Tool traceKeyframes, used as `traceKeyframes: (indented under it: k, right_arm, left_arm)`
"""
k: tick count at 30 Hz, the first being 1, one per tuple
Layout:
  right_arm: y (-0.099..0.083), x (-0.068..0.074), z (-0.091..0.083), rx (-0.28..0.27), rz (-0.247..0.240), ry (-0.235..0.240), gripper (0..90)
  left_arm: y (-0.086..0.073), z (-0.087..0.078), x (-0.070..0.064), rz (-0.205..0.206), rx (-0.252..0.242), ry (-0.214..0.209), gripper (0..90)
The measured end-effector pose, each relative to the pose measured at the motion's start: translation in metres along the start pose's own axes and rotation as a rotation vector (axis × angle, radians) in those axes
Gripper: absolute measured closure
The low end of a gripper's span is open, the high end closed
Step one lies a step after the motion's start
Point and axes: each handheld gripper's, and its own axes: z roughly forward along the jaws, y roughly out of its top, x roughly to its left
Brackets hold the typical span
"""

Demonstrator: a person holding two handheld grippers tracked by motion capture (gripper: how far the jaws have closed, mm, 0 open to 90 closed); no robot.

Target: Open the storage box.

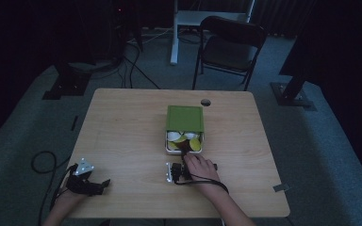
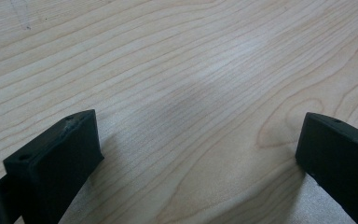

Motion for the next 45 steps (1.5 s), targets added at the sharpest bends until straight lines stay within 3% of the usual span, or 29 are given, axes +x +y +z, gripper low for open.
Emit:
traceKeyframes:
  k: [45]
  right_arm:
    - [0.005, 0.023, -0.039, 0.007, -0.026, 0.011, 72.5]
  left_arm:
    - [0.0, 0.0, 0.0, 0.0, 0.0, 0.0, 0.0]
